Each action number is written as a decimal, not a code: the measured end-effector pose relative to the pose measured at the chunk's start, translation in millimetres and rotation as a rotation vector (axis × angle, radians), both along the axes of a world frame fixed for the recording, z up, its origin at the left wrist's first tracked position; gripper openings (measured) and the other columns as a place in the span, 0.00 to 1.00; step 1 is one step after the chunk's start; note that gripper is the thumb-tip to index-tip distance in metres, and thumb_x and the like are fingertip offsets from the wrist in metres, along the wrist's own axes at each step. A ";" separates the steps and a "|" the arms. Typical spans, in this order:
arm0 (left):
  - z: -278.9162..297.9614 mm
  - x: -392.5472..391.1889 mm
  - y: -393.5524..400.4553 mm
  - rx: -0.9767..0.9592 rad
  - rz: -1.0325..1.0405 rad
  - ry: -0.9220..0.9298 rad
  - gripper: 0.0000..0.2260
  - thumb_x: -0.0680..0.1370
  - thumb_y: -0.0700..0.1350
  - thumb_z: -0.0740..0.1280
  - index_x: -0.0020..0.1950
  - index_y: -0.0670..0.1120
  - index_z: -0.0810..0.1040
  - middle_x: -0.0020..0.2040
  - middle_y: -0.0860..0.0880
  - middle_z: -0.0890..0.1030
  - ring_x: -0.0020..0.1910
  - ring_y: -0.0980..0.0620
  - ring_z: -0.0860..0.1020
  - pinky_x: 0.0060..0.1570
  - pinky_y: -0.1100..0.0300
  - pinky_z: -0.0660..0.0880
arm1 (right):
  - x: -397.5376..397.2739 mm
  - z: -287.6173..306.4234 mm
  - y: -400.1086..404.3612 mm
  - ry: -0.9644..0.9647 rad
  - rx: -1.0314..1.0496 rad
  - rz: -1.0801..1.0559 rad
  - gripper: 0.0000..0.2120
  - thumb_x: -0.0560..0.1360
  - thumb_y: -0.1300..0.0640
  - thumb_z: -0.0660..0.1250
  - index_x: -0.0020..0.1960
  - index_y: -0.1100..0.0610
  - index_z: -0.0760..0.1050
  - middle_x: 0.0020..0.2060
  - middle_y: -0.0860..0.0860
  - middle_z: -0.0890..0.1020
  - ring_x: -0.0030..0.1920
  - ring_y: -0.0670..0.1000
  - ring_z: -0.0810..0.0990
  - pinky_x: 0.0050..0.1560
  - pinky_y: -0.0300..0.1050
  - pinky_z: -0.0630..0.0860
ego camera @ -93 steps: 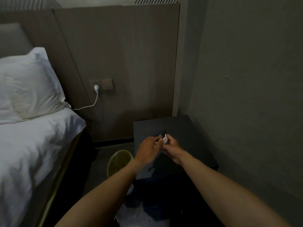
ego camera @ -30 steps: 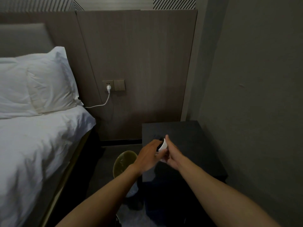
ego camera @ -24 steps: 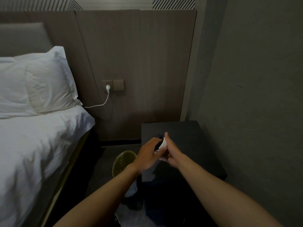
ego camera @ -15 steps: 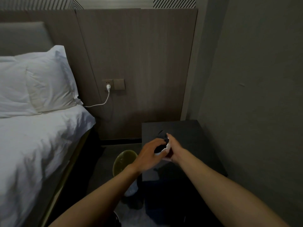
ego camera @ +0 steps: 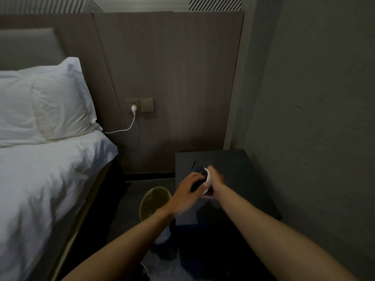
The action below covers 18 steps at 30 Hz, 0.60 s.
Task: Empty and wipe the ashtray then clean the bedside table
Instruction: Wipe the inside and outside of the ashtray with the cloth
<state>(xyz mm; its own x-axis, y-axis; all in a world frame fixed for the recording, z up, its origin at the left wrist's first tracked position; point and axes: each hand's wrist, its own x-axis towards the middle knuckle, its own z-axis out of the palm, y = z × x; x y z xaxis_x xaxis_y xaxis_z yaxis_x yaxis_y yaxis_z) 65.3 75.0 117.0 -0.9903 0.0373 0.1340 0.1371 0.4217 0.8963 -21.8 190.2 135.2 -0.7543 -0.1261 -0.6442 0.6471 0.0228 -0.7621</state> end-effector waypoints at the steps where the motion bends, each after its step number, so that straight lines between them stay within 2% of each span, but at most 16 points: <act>1: 1.6 -1.2 0.5 0.034 0.016 -0.027 0.11 0.82 0.50 0.65 0.64 0.51 0.77 0.60 0.56 0.76 0.58 0.60 0.77 0.61 0.55 0.77 | 1.6 -0.6 -0.4 0.025 -0.007 -0.015 0.14 0.78 0.49 0.64 0.56 0.58 0.76 0.46 0.59 0.80 0.43 0.60 0.80 0.34 0.49 0.77; 5: 11.6 -7.8 2.6 0.148 0.089 -0.111 0.08 0.84 0.49 0.61 0.59 0.54 0.79 0.58 0.53 0.78 0.54 0.63 0.79 0.50 0.67 0.76 | 10.6 -2.5 -5.0 0.142 -0.017 -0.075 0.11 0.80 0.51 0.63 0.52 0.58 0.78 0.47 0.59 0.81 0.46 0.59 0.80 0.31 0.45 0.75; 9: 20.1 -14.9 3.9 0.253 0.172 -0.236 0.07 0.85 0.52 0.59 0.58 0.56 0.76 0.59 0.48 0.78 0.55 0.55 0.80 0.46 0.64 0.78 | 15.4 -4.5 -11.0 0.216 0.000 -0.081 0.14 0.81 0.46 0.63 0.52 0.56 0.79 0.48 0.58 0.82 0.46 0.58 0.82 0.34 0.50 0.81; 13: 23.3 -21.4 -2.3 0.166 0.200 -0.277 0.16 0.85 0.55 0.55 0.66 0.49 0.74 0.63 0.46 0.77 0.57 0.52 0.79 0.56 0.57 0.78 | 19.4 -3.3 -11.5 0.243 -0.001 -0.054 0.13 0.81 0.45 0.63 0.49 0.54 0.78 0.44 0.55 0.82 0.42 0.54 0.82 0.37 0.51 0.82; 18: 18.7 -17.7 -8.5 -0.039 0.137 -0.164 0.20 0.84 0.61 0.52 0.63 0.50 0.75 0.59 0.50 0.76 0.53 0.57 0.78 0.47 0.66 0.72 | 14.7 -6.3 -7.3 0.196 -0.055 -0.028 0.17 0.81 0.44 0.62 0.56 0.57 0.78 0.48 0.59 0.83 0.45 0.57 0.83 0.39 0.51 0.82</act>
<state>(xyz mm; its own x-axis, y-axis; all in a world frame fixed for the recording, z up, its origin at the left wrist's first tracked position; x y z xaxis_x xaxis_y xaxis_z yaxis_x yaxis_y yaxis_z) 47.6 66.6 135.8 -0.9949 -0.0969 -0.0284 -0.0702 0.4611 0.8846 -7.1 182.9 128.9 -0.8684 -0.1345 -0.4772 0.4858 -0.0378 -0.8733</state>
